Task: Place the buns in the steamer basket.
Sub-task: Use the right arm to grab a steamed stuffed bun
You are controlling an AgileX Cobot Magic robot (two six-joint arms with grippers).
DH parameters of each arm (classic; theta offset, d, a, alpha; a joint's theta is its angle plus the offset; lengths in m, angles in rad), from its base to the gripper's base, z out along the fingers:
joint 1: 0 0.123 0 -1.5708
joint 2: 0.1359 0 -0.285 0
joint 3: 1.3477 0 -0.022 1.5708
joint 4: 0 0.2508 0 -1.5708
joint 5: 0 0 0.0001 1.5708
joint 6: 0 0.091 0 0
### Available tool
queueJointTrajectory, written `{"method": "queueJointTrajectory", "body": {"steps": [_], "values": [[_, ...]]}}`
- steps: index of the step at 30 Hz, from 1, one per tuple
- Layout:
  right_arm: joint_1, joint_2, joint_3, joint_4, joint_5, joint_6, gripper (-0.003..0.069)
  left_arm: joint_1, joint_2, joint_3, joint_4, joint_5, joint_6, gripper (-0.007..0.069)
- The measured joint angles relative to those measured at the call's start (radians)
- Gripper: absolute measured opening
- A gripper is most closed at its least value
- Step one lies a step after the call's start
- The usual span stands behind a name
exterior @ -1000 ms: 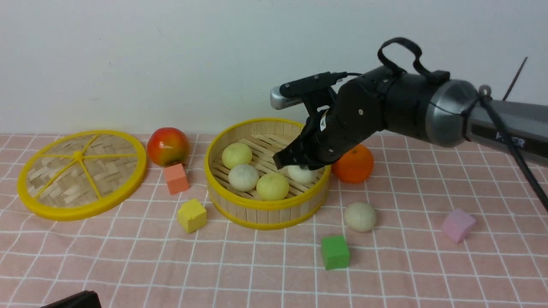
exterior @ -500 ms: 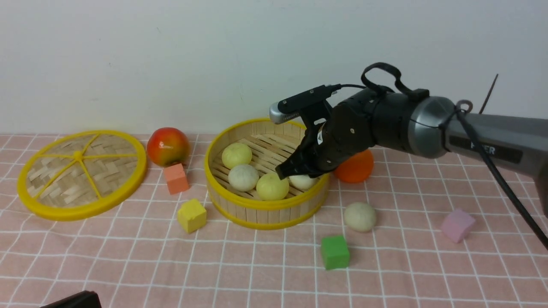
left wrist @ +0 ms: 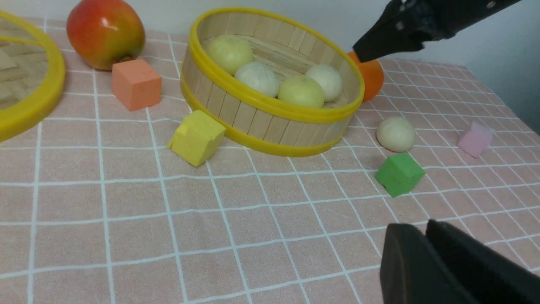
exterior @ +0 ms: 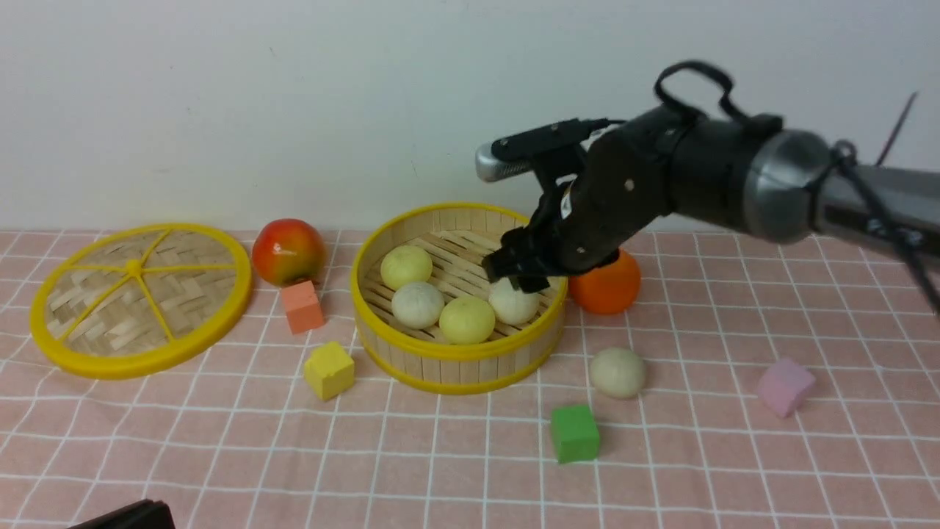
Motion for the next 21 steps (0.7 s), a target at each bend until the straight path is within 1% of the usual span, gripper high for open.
{"method": "queueJointTrajectory", "body": {"steps": [2,5,7,9,11,12,13,14,15,16,17,21], "values": [[0.0,-0.068,0.0,-0.013,0.125,0.0,0.0447,0.0,0.0,0.0,0.0,0.001,0.0,0.0071],[-0.004,-0.118,0.017,-0.062,0.226,0.001,0.0409,0.0,0.0,0.0,0.0,0.001,0.0,0.0075],[-0.019,-0.137,0.067,-0.081,0.293,0.012,0.0354,0.0,0.0,0.0,0.0,0.001,0.0,0.0075],[-0.039,-0.137,0.14,-0.071,0.309,0.021,0.0304,0.0,0.0,0.0,0.0,0.001,0.0,0.0075],[-0.056,-0.135,0.191,-0.052,0.295,0.023,0.028,0.0,0.0,0.0,0.0,0.003,0.0,0.0075],[-0.077,-0.135,0.245,-0.014,0.251,0.024,0.0264,0.0,0.0,0.0,0.0,0.005,0.0,0.0076],[-0.083,-0.135,0.259,-0.002,0.227,0.025,0.0259,0.0,0.0,0.0,0.0,0.005,0.0,0.0076],[-0.105,-0.135,0.303,0.044,0.163,0.025,0.0253,0.0,0.0,0.0,0.0,0.005,0.0,0.0079],[-0.123,-0.135,0.325,0.081,0.108,0.025,0.0252,0.0,0.0,0.0,0.0,0.005,0.0,0.0082],[-0.126,-0.135,0.328,0.087,0.099,0.025,0.0252,0.0,0.0,0.0,0.0,0.005,0.0,0.0082],[-0.149,-0.135,0.345,0.125,0.031,0.025,0.0252,0.0,0.0,0.0,0.0,0.005,0.0,0.0085],[-0.169,-0.135,0.352,0.169,-0.073,0.025,0.0258,0.0,0.0,0.0,0.0,0.005,0.0,0.0088]]}}
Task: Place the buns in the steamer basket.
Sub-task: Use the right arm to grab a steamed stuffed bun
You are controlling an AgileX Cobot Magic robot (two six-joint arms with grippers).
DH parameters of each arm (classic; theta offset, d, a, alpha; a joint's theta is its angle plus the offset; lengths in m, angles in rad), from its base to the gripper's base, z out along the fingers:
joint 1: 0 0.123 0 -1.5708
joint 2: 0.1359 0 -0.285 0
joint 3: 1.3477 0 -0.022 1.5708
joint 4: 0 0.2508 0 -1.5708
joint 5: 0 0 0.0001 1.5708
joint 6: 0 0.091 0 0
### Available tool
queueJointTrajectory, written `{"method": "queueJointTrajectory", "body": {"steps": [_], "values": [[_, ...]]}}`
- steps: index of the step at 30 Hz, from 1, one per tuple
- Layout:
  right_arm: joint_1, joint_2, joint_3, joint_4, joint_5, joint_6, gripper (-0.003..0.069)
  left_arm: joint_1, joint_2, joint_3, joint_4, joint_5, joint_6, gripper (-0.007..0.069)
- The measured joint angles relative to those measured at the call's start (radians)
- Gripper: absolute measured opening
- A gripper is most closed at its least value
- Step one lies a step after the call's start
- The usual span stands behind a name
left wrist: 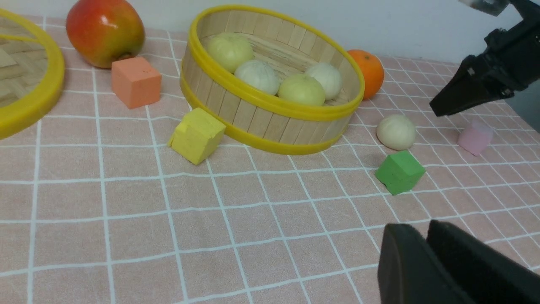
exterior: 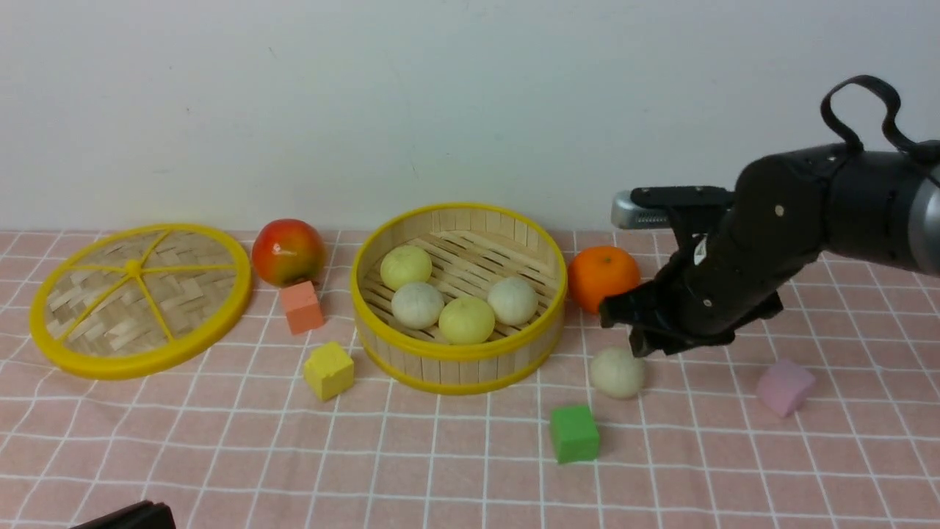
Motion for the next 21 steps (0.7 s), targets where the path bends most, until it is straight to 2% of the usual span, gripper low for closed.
{"method": "queueJointTrajectory", "body": {"steps": [13,21], "values": [[0.0,0.079,0.0,0.127,-0.052,-0.071,0.0262,0.0,0.0,0.0,0.0,0.0,0.0,0.0097],[0.0,0.094,0.0,0.145,-0.086,-0.095,0.0262,0.0,0.0,0.0,0.0,0.0,0.0,0.0106]]}}
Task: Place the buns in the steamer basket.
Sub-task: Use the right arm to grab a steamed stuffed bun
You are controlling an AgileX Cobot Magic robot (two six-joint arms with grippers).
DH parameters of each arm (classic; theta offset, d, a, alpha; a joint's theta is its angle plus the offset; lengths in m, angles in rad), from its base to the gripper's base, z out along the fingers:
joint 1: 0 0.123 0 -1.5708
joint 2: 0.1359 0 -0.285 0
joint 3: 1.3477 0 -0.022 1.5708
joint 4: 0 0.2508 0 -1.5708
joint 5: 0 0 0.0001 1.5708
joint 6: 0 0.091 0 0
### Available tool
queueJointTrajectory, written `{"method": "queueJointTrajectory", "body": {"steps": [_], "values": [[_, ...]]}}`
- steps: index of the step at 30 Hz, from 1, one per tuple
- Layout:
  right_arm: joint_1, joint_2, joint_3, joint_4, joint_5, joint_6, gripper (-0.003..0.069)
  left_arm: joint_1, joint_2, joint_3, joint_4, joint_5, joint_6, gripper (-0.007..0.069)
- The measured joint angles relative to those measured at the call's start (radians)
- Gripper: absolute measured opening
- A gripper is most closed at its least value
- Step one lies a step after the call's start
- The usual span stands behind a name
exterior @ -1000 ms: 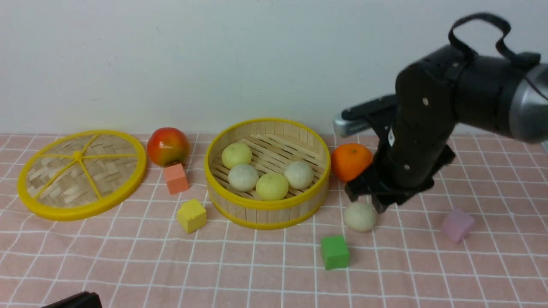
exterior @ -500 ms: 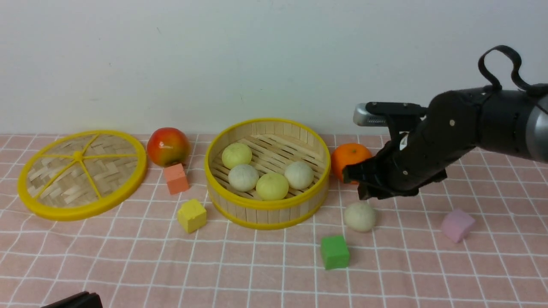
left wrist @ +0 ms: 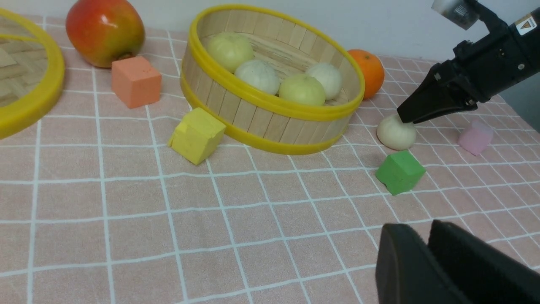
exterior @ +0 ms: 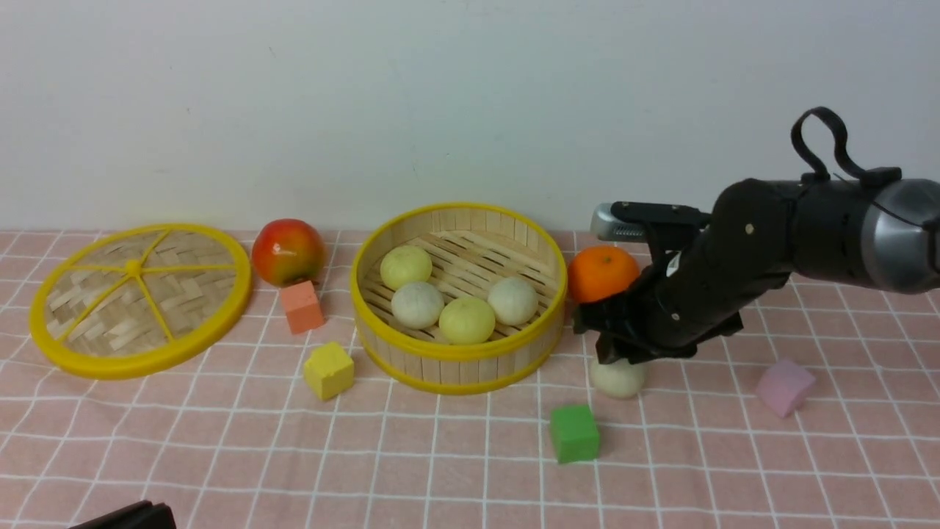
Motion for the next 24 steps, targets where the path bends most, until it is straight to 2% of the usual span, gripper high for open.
{"method": "queueJointTrajectory", "body": {"steps": [12,15,18,24], "values": [[0.0,0.027,0.0,-0.032,-0.039,-0.001,0.0262,0.0,0.0,0.0,0.0,0.0,0.0,0.0118],[0.0,0.027,0.0,-0.055,-0.039,-0.002,0.0243,0.0,0.0,0.0,0.0,0.0,0.0,0.0124],[0.0,0.027,0.0,-0.072,-0.039,-0.005,0.0211,0.0,0.0,0.0,0.0,0.0,0.0,0.0125],[0.0,0.027,0.0,-0.082,-0.039,-0.023,0.0054,0.0,0.0,0.0,0.0,0.0,0.0,0.0131]]}}
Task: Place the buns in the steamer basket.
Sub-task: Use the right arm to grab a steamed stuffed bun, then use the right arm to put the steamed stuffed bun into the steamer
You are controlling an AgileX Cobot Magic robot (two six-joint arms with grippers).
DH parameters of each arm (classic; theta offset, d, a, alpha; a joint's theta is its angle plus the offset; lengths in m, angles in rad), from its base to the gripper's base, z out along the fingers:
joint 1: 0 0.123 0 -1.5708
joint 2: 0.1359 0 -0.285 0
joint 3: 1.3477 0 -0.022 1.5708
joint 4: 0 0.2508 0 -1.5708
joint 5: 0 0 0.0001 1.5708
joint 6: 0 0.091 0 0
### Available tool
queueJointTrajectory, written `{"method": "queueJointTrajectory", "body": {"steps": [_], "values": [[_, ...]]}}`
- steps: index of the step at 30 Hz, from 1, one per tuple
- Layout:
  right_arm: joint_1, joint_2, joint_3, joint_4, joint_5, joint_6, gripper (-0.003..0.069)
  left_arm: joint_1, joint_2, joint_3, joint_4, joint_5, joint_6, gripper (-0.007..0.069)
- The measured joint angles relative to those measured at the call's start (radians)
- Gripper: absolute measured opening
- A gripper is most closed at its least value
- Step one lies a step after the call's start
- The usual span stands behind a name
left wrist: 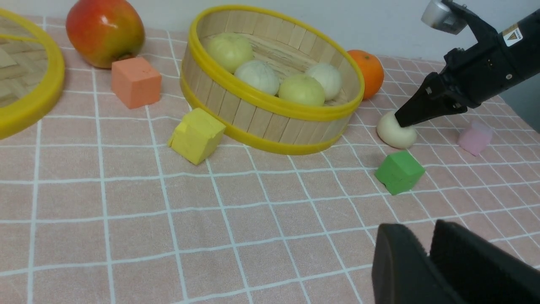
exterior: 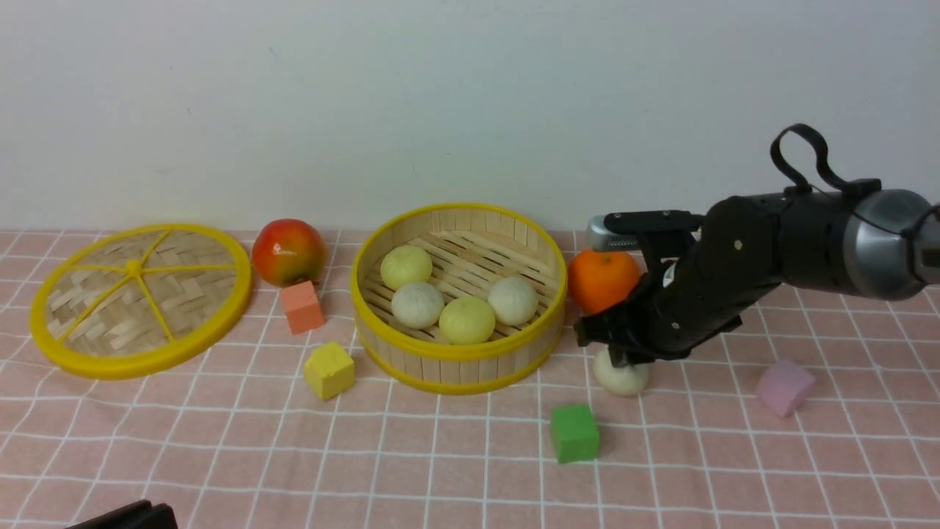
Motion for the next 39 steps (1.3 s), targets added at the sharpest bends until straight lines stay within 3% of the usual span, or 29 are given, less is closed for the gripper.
{"method": "queueJointTrajectory", "body": {"steps": [3,14,17,28,39], "values": [[0.0,-0.003,0.0,0.0,0.002,-0.003,0.0009,0.0,0.0,0.0,0.0,0.0,0.0,0.0133],[0.096,-0.125,-0.182,0.006,0.04,-0.099,0.001,0.0,0.0,0.0,0.0,0.0,0.0,0.0145],[0.141,-0.069,-0.282,0.01,-0.021,-0.114,0.001,0.0,0.0,0.0,0.0,0.0,0.0,0.0148],[0.143,0.251,-0.531,-0.006,-0.118,-0.13,0.0013,0.0,0.0,0.0,0.0,0.0,0.0,0.0155],[0.118,0.344,-0.565,-0.05,-0.123,-0.13,0.0066,0.0,0.0,0.0,0.0,0.0,0.0,0.0161]]}}
